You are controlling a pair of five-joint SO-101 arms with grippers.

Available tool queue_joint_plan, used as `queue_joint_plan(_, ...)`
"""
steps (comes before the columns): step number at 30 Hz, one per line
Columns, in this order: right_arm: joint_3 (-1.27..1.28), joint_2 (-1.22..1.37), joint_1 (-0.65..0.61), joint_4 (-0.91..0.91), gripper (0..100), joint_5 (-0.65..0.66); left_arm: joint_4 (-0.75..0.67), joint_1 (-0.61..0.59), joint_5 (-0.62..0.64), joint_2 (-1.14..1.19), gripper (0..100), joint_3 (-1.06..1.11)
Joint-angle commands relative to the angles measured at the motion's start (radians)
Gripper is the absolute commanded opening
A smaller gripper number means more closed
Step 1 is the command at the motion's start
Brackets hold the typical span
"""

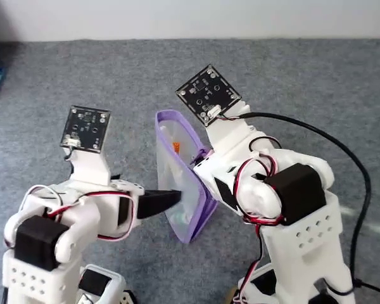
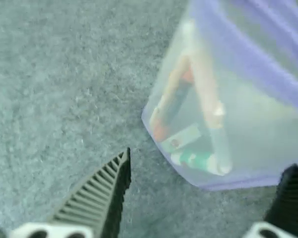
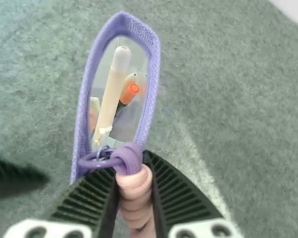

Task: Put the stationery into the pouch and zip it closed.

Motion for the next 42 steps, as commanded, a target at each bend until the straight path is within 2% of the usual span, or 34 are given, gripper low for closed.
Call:
queue_joint_plan(1,-0.032,-0.002,-0.013,-0.01,0.7,-0.052,0.018,0.115,0.081,-0.005,47,-0.058)
queue_joint_plan(4,-0.031,-0.002,-0.012,-0.027,0.7,-0.071,0.018,0.232,0.183,-0.005,50,-0.058)
queue_joint_plan(7,-0.031,-0.004,-0.013,-0.027,0.7,-0.072,0.017,0.284,0.27,0.003,52,-0.051)
queue_joint_plan(11,-0.032,-0.013,-0.015,-0.015,0.7,-0.077,-0.049,0.278,0.356,0.006,52,-0.008)
queue_joint_plan(16,-0.058,-0.028,-0.015,0.025,0.7,-0.104,-0.133,0.167,0.385,0.0,52,0.156)
queue_joint_plan(24,-0.143,-0.039,-0.007,0.051,0.7,-0.098,-0.049,0.051,0.267,-0.005,50,0.191)
queue_joint_plan(30,-0.144,-0.039,-0.005,0.056,0.7,-0.035,0.017,0.041,0.163,-0.005,36,0.024)
queue_joint_plan(36,-0.144,-0.041,-0.01,0.059,0.7,-0.028,0.017,0.041,-0.021,-0.005,21,-0.119)
queue_joint_plan(39,-0.144,-0.042,-0.015,0.059,0.7,-0.029,0.017,0.043,-0.1,-0.005,18,-0.142)
queue_joint_plan(42,-0.146,-0.042,-0.015,0.059,0.7,-0.032,0.014,0.044,-0.114,0.002,17,-0.133)
